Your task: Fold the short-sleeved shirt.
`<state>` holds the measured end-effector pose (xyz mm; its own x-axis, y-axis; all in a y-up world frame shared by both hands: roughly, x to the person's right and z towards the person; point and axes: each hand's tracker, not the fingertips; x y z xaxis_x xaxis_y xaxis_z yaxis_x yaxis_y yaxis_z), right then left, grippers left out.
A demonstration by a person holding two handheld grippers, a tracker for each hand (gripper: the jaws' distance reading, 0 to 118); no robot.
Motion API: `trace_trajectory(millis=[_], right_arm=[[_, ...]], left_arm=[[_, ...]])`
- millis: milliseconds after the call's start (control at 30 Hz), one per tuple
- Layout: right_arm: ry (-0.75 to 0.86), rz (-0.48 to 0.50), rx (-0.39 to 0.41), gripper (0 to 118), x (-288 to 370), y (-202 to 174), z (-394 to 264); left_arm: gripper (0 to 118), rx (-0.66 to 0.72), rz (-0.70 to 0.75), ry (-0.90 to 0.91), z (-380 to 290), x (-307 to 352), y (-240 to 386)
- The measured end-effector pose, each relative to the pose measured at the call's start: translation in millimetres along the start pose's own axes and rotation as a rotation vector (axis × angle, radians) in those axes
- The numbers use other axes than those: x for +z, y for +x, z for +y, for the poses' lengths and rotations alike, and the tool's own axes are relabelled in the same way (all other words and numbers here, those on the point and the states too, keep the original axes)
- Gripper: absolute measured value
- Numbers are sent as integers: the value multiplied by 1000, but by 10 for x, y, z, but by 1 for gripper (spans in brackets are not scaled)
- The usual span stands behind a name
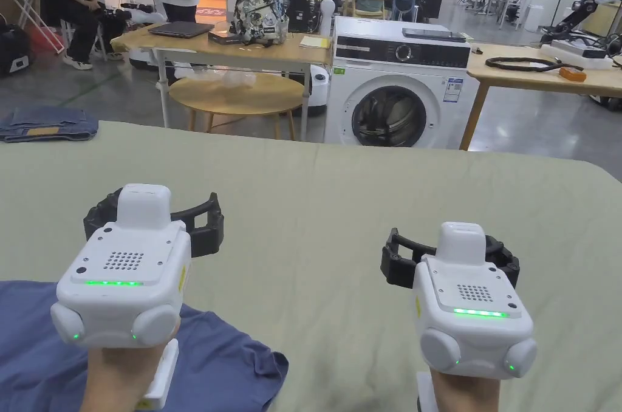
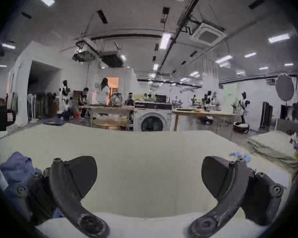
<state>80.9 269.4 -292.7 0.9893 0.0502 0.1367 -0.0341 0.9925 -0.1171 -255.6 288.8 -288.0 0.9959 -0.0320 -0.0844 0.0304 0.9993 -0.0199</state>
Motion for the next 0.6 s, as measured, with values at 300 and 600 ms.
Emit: trace_trajectory(millis=[300, 600], right_arm=[[-2, -11, -15, 63, 1, 20, 26], [19, -22, -22, 0, 99, 25, 5]], left_arm=[[68, 31, -19, -17, -40, 32, 20], [0, -29, 11, -6, -101, 81, 138]])
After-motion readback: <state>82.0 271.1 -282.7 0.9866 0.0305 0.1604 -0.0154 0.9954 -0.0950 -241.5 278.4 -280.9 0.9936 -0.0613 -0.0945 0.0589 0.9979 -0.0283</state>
